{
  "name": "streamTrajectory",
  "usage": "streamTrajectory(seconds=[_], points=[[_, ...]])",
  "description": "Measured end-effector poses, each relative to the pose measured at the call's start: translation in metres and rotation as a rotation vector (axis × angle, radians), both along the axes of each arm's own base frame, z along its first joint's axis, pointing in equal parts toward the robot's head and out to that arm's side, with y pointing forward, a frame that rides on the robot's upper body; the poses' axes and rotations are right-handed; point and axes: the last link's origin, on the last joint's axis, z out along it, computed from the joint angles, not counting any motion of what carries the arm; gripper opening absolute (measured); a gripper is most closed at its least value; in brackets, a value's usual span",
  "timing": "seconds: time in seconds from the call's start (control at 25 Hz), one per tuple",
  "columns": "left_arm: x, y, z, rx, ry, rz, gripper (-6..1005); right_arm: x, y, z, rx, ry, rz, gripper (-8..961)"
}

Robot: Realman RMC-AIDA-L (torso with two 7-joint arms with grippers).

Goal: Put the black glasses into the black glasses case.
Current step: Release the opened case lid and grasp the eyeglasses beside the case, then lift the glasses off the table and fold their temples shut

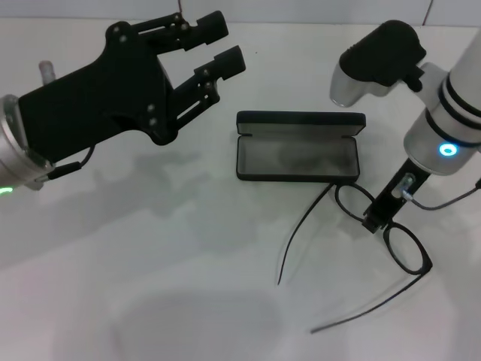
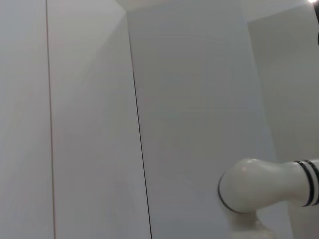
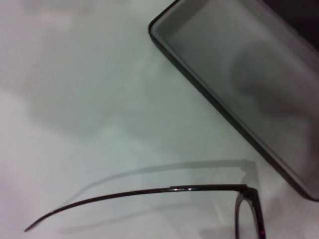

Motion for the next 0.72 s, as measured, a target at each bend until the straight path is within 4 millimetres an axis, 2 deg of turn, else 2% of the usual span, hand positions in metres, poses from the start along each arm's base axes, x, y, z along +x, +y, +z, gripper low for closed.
streamTrajectory(seconds=[0.28, 0.48, 0.72], points=[[-0.002, 0.000, 0.002, -0.010, -0.029, 0.020, 231, 0.005, -0.016, 0.026, 0.059, 0.098, 0.096, 110], [0.000, -0.003, 0.001, -0.034, -0.042, 0.004, 226, 0.022, -0.037, 0.046, 0.121, 0.254, 0.196, 110], [0.002, -0.013, -0.006, -0.120, -0.070, -0.069, 221, 0.017, -0.057, 0.039, 0.174, 0.608, 0.412, 111]])
